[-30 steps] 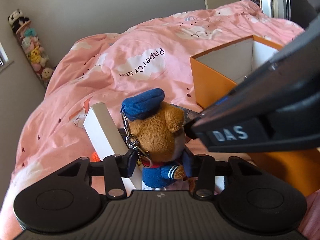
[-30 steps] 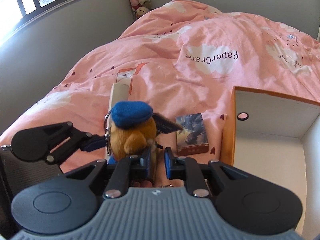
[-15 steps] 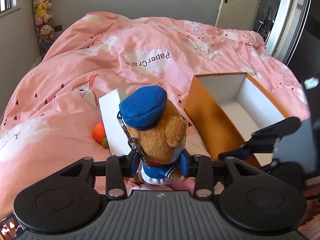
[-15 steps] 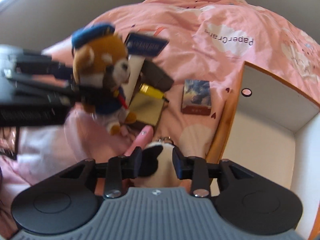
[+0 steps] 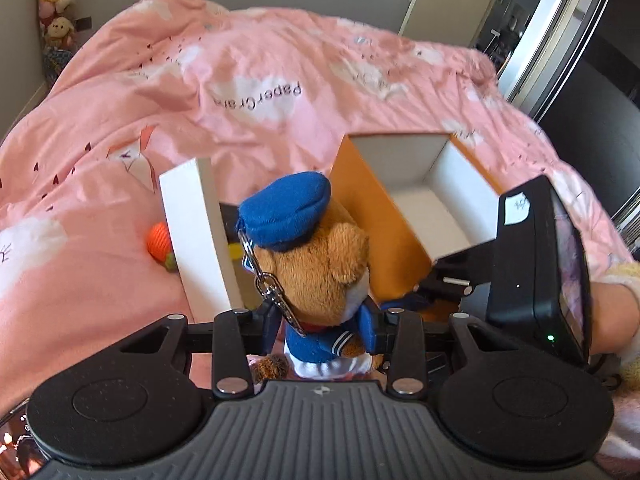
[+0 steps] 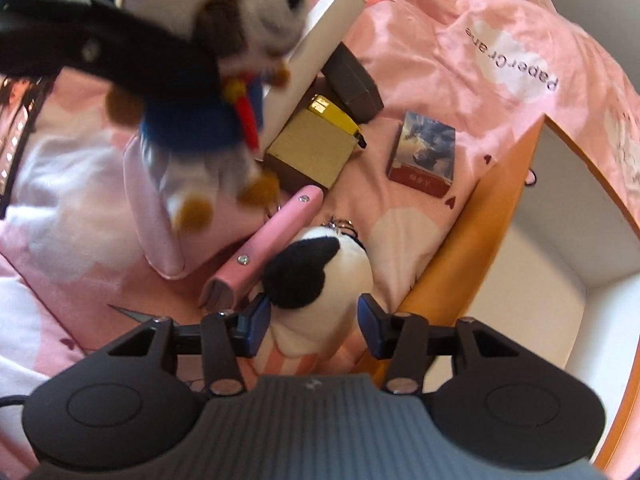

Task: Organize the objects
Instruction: 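Close the right gripper on the black-and-white plush beside the bear, then carry the bear with the left gripper while the right carries the plush into the box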

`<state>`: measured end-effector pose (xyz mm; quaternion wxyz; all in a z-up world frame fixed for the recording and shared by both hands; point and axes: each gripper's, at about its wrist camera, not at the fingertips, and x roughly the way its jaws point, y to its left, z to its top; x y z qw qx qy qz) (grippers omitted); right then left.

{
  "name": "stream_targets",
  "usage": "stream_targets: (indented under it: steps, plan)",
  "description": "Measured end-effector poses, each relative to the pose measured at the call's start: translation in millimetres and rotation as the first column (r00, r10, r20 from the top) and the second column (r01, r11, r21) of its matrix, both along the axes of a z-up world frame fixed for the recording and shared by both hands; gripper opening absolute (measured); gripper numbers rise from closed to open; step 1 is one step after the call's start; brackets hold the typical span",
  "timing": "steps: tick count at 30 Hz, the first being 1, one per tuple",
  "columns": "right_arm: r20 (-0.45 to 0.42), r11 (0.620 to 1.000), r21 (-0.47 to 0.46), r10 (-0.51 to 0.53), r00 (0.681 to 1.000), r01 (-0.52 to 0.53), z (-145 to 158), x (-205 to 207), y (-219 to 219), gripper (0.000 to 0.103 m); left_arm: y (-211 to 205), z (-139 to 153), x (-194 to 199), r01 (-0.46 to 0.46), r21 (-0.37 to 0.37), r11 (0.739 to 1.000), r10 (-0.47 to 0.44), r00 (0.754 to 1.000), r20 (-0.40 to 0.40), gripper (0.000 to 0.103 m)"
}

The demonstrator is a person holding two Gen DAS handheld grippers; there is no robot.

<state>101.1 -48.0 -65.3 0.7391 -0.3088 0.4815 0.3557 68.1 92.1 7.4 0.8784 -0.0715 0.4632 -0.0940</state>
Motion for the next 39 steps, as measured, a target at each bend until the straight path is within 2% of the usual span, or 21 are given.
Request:
stream_targets:
  steps: [3, 5, 10, 11, 13, 19, 31, 35, 39]
  plan:
    - [0.045, 1.0, -0.02, 0.024, 0.999, -0.023, -8.7, -2.0, 9.7, 0.068, -0.4, -16.3, 6.5, -0.022, 0.01, 1.0, 0.022, 1.0, -0.009, 0.044]
    - [0.072, 0.999, -0.025, 0.038, 0.997, -0.036, -14.0, -1.9, 13.2, 0.073, 1.1, -25.4, 9.0, -0.04, 0.0, 0.999, 0.04, 0.999, -0.012, 0.044]
    - [0.125, 0.996, -0.042, 0.082, 0.989, -0.077, -22.9, -7.3, 17.1, 0.074, -0.8, -41.4, 8.9, -0.084, 0.021, 0.996, 0.084, 0.996, 0.006, 0.044]
    - [0.135, 0.996, -0.041, 0.089, 0.987, -0.084, -23.2, -8.9, 16.8, 0.07, -1.2, -42.0, 8.6, -0.092, 0.026, 0.995, 0.092, 0.996, 0.016, 0.044]
    - [0.144, 0.996, -0.026, 0.085, 0.986, -0.082, -18.8, -9.5, 13.9, 0.045, -1.2, -42.0, 7.2, -0.103, 0.038, 0.994, 0.102, 0.994, 0.029, 0.044]
    - [0.152, 0.998, 0.044, 0.047, 0.987, -0.054, -4.3, -11.9, -0.9, 0.042, -1.2, -35.5, 0.1, -0.117, 0.027, 0.993, 0.115, 0.992, 0.046, 0.044]
    - [0.337, 0.968, 0.252, -0.086, 0.937, -0.002, 89.7, -16.0, -45.2, 0.042, -33.4, 4.5, -1.4, -0.113, 0.046, 0.993, 0.107, 0.986, 0.125, 0.043]
    - [0.43, 0.965, 0.262, -0.123, 0.894, 0.007, 121.8, -20.0, -65.3, 0.042, -55.4, 26.2, 5.0, -0.081, 0.017, 0.997, 0.077, 0.982, 0.173, 0.043]
    - [0.475, 0.969, 0.243, -0.16, 0.865, 0.046, 143.6, -14.6, -87.8, 0.042, -79.7, 43.1, 17.5, -0.016, -0.03, 0.999, 0.021, 0.98, 0.196, 0.042]
